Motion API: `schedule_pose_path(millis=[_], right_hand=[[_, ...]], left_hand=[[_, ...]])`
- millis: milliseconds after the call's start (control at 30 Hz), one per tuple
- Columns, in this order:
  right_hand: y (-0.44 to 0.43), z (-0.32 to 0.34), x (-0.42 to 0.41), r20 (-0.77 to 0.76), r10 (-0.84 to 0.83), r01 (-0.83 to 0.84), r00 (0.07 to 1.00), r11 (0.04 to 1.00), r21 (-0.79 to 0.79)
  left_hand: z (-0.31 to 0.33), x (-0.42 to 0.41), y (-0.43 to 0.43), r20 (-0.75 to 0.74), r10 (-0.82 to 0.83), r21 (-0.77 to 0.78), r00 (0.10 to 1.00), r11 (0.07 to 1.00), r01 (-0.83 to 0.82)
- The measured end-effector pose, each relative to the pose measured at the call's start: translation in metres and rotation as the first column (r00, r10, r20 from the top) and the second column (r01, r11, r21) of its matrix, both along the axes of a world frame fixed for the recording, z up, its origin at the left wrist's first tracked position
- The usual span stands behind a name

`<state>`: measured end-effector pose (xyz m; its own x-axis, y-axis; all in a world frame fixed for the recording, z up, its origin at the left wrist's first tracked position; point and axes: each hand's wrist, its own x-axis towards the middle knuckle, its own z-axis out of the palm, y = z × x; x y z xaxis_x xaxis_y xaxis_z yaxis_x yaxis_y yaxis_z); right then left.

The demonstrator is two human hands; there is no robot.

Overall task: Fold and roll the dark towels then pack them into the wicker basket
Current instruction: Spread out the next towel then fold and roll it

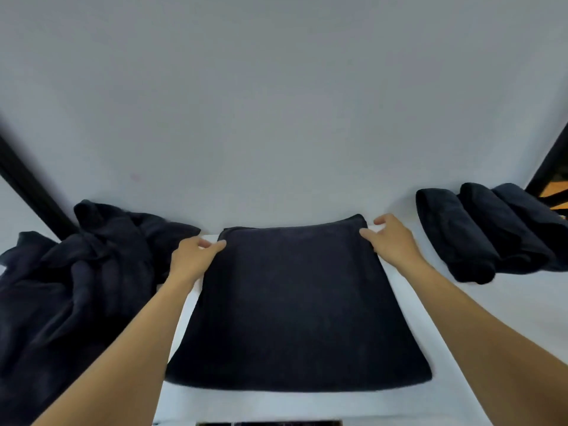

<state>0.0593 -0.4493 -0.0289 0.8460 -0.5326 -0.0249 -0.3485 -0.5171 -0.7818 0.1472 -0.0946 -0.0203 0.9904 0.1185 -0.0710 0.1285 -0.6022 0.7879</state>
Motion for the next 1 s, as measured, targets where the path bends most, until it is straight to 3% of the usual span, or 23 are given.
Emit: schedule_pose_path(millis=[200,367,500,700,833,1000], right_hand=[[0.036,0.010,-0.110,-0.370,-0.023,-0.134,0.929,0.910,-0.393],[0.062,0.018,-0.177,-0.471,0.039,-0.205,0.881,0.929,-0.307],[0.063,0.028,-0.219,-0.521,0.109,-0.236,0.846,0.954,-0.184],[0.058,0.033,-0.224,-0.520,0.152,-0.270,0.840,0.950,-0.158],[0.045,0.036,-0.185,-0.375,0.112,-0.189,0.920,0.966,-0.175],[0.018,0.028,-0.100,-0.212,0.086,-0.093,0.973,0.995,-0.023]], left_hand=[[0.015,-0.085,0.035,-0.210,-0.171,0.114,0.963,0.974,0.198],[0.020,-0.151,0.056,-0.354,-0.244,0.353,0.903,0.859,0.370],[0.024,-0.189,0.073,-0.453,-0.239,0.245,0.859,0.893,0.378],[0.031,-0.200,0.069,-0.466,-0.232,0.200,0.853,0.912,0.358],[0.029,-0.171,0.051,-0.327,-0.165,0.044,0.930,0.981,0.189],[0.015,-0.103,0.019,-0.196,-0.093,-0.147,0.976,0.987,0.065]])
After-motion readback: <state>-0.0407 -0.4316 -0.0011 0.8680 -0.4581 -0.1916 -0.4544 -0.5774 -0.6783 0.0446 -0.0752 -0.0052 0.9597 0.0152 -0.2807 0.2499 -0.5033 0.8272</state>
